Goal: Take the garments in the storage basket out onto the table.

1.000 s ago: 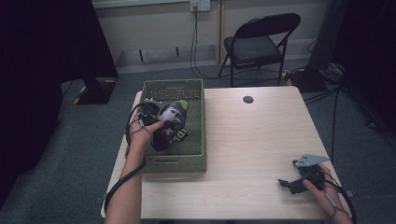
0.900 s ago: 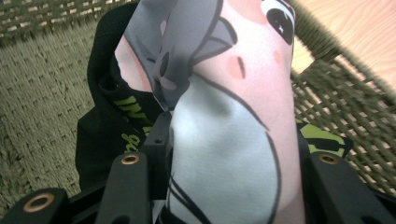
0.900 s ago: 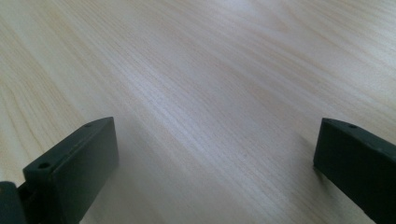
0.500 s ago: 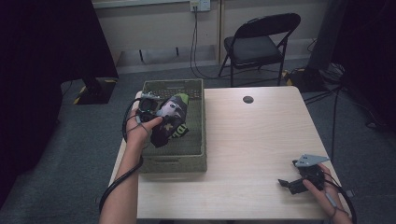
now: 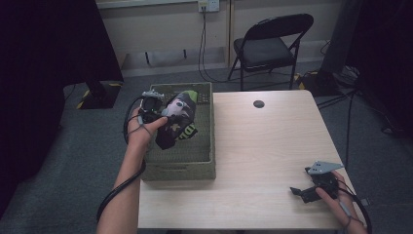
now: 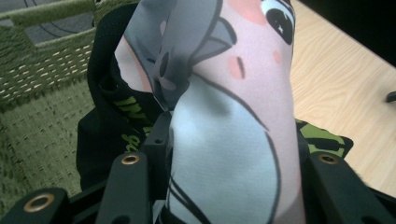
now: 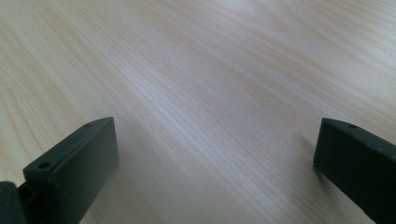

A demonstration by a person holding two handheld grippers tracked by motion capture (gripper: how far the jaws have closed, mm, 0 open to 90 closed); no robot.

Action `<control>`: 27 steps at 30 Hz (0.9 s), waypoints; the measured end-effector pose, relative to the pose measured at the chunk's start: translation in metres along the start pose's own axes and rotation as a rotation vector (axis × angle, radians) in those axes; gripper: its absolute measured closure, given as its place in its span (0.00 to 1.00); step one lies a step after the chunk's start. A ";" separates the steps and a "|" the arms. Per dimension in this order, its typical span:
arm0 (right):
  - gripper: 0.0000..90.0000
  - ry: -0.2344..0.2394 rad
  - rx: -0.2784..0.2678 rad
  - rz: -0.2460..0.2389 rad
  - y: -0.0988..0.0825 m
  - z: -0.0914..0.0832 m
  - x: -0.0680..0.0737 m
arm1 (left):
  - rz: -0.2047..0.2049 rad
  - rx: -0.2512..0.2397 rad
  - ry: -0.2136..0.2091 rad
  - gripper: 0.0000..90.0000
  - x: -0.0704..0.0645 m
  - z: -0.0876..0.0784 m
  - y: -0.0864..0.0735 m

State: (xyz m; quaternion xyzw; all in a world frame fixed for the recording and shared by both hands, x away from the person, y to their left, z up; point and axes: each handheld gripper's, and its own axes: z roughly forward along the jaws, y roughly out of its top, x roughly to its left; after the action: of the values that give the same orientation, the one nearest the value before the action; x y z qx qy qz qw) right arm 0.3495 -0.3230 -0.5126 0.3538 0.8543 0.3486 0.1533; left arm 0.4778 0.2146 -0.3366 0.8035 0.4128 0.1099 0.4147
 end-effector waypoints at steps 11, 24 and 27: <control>0.00 0.000 0.000 0.000 0.000 0.000 0.000 | 0.024 -0.032 -0.043 0.59 -0.011 -0.012 0.012; 0.00 0.000 0.000 0.000 0.000 0.000 0.000 | 0.050 -0.064 -0.107 0.59 -0.031 -0.012 0.024; 0.00 0.000 0.000 0.000 0.000 0.000 0.000 | 0.057 -0.066 -0.118 0.59 -0.036 -0.011 0.027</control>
State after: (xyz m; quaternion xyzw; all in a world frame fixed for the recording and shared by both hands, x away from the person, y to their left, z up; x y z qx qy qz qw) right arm 0.3495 -0.3230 -0.5126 0.3540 0.8542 0.3486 0.1532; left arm 0.4650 0.1851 -0.3033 0.8057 0.3609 0.0876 0.4615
